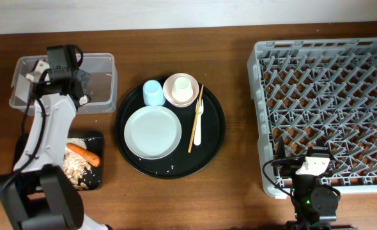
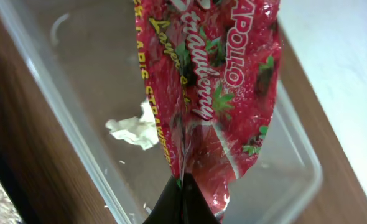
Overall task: Sort waste into correct bins and load items into the dishwasher rack
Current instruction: 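Carry the red wrapper left and drop it into the clear bin, then reach the right gripper to the white cup inside the pink bowl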
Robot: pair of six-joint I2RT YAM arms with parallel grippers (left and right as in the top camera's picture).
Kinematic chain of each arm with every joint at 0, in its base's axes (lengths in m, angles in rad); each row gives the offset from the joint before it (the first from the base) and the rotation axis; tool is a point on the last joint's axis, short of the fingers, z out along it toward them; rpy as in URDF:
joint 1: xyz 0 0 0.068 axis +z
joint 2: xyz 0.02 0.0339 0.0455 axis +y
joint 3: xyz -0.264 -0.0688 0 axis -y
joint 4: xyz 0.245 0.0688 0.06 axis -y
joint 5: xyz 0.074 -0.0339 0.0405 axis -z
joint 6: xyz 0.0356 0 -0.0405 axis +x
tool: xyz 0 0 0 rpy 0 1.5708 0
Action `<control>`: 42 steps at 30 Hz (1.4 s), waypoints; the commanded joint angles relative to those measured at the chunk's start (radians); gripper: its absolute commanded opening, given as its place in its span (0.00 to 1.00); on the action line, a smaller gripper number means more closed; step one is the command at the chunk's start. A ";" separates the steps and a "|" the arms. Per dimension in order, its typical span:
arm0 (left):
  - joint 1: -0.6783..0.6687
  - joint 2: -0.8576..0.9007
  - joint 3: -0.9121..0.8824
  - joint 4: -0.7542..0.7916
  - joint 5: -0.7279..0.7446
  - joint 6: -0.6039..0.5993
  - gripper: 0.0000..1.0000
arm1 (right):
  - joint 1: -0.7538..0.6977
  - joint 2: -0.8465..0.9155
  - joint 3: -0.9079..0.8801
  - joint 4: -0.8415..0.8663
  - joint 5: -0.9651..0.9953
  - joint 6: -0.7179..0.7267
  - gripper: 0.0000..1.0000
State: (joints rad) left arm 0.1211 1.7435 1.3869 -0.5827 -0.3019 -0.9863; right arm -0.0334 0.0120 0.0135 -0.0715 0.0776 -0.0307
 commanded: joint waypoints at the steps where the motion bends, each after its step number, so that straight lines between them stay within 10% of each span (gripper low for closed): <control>1: 0.020 0.029 0.009 0.001 -0.011 -0.148 0.08 | -0.006 -0.006 -0.008 -0.003 0.001 -0.003 0.99; 5: 0.021 0.037 0.009 0.029 -0.009 -0.150 0.14 | -0.006 -0.006 -0.008 -0.003 0.001 -0.003 0.99; 9: 0.024 0.040 0.009 0.035 -0.009 -0.132 0.74 | -0.006 -0.006 -0.008 -0.003 0.001 -0.003 0.99; 15: 0.010 -0.085 0.009 0.010 0.124 0.102 0.98 | -0.006 -0.006 -0.008 -0.003 0.001 -0.003 0.99; 28: -0.008 -0.421 0.008 -0.390 -0.275 0.128 0.99 | -0.006 -0.006 -0.008 -0.003 0.001 -0.003 0.99; 42: 0.192 -0.416 0.007 -0.400 -0.103 0.060 0.99 | -0.006 -0.006 -0.008 0.000 -0.008 0.013 0.99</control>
State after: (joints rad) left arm 0.3092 1.3193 1.3968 -0.9813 -0.4343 -0.9134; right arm -0.0334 0.0120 0.0135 -0.0711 0.0776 -0.0303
